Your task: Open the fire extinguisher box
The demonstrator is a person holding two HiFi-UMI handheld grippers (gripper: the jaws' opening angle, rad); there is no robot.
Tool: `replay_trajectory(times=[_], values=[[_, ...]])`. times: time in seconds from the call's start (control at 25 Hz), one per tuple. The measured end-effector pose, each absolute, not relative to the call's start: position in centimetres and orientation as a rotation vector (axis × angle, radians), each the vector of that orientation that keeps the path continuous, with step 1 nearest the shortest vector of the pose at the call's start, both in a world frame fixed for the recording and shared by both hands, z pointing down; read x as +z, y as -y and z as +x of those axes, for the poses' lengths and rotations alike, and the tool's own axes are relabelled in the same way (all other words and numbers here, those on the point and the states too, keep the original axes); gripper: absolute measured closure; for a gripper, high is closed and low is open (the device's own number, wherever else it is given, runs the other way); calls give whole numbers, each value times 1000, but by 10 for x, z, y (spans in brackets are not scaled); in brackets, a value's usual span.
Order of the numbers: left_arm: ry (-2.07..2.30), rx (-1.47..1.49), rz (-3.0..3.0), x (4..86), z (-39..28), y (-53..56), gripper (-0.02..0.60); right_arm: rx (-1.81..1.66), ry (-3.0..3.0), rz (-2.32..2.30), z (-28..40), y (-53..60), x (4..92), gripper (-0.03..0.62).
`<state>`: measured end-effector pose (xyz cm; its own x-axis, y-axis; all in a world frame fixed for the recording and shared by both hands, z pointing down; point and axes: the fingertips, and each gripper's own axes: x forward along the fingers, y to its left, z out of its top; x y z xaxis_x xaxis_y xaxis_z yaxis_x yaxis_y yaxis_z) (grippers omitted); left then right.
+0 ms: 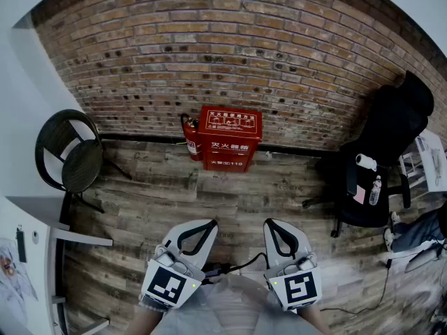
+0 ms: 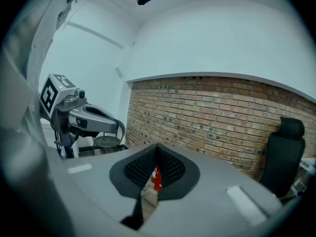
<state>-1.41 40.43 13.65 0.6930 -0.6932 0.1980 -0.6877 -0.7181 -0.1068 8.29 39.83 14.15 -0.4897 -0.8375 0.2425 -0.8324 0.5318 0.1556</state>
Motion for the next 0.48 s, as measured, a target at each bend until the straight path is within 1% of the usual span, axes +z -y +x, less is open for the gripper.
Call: replay_trajectory(times=[0.48], values=[[-1165, -338, -2871, 136, -17, -404, 581, -3, 2490, 1390, 80, -400, 142, 585]])
